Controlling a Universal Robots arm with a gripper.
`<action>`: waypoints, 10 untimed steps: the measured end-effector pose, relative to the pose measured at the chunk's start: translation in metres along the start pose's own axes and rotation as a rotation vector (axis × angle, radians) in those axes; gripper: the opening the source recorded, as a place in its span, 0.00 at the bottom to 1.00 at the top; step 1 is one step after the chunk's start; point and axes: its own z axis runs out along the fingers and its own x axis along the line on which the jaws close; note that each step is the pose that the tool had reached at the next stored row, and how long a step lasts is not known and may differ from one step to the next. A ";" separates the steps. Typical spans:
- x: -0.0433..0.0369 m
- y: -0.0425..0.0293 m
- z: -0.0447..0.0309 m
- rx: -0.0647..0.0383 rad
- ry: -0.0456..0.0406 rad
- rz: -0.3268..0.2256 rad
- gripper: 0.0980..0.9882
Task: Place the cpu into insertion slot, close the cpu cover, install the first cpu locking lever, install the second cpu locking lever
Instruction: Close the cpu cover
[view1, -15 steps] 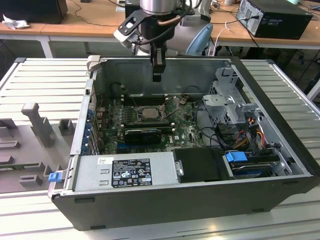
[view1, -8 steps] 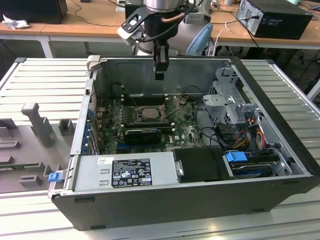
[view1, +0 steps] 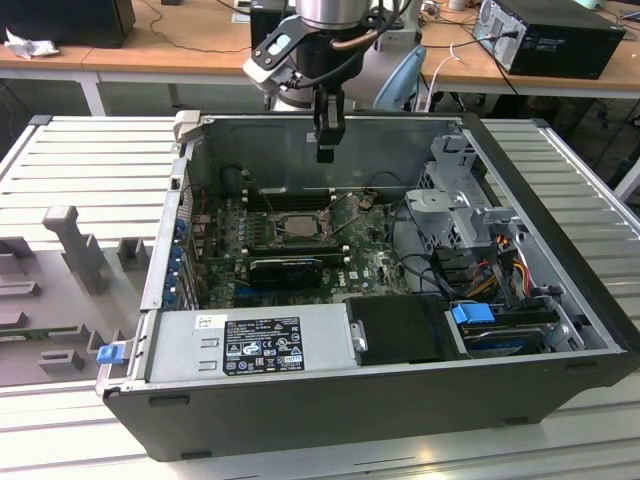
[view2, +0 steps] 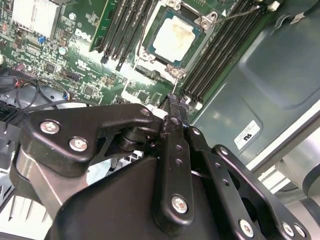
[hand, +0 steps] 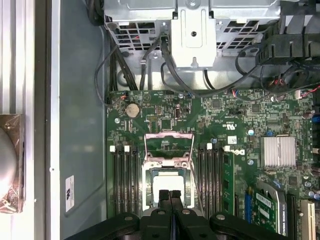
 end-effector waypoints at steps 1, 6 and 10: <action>0.0000 0.0002 0.0007 0.000 0.0000 0.000 0.01; 0.0000 0.0011 0.0039 0.000 0.0000 0.000 0.01; -0.0001 0.0016 0.0087 0.002 0.0001 -0.004 0.01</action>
